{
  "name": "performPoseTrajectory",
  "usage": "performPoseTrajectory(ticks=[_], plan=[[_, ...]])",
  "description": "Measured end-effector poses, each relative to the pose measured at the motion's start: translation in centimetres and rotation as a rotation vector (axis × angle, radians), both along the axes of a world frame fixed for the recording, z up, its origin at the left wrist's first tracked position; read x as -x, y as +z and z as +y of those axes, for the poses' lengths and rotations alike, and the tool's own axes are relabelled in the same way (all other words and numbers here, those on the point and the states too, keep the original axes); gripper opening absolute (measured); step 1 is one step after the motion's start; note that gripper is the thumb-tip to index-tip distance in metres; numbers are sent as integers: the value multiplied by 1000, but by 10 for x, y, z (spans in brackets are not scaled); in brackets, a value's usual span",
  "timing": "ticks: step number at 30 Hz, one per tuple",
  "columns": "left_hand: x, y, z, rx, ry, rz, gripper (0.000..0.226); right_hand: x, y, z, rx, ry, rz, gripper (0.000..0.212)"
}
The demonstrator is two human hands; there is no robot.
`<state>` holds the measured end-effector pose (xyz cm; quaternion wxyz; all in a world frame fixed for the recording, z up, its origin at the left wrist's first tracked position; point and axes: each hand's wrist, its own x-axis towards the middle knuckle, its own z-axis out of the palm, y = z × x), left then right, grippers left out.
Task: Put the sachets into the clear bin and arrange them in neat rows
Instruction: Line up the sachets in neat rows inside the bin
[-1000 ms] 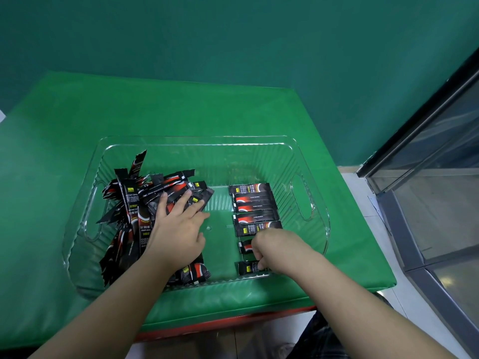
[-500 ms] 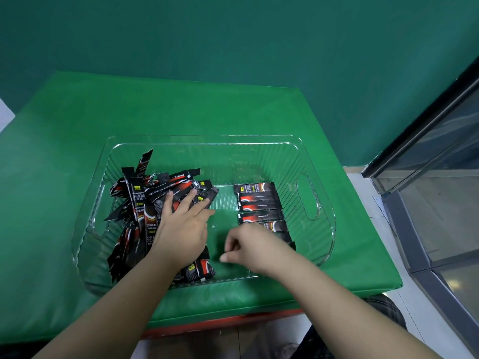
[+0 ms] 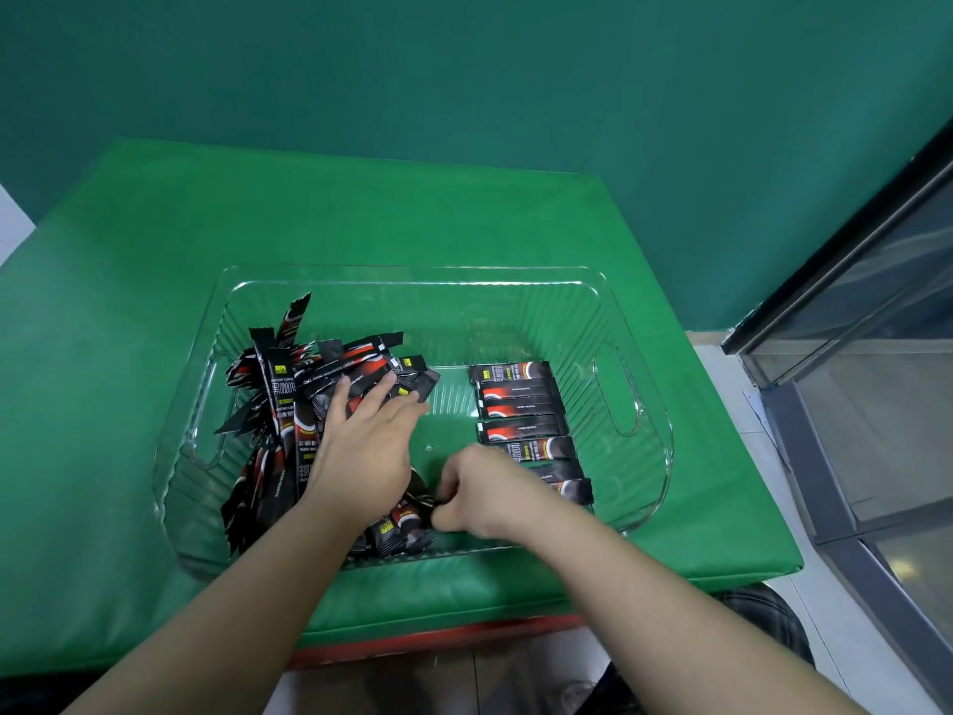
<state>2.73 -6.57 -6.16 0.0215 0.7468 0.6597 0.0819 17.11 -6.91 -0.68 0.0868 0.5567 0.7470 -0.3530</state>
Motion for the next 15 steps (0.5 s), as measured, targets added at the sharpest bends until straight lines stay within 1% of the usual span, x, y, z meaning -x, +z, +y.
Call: performPoseTrajectory(ticks=[3,7,10,13,15], plan=[[0,1,1,9,-1,-5,60,-24,14,3,-3,42,-39,10],[0,2,1,5,3,-38,57,-57,23,6,-100,138,-181,14],[-1,3,1,10,0,-25,56,-72,21,6,-137,196,-271,12],[0,3,1,16,3,-28,56,-76,21,8,-81,208,-272,12],[0,3,1,20,1,-23,56,-76,21,12,-102,192,-246,14]])
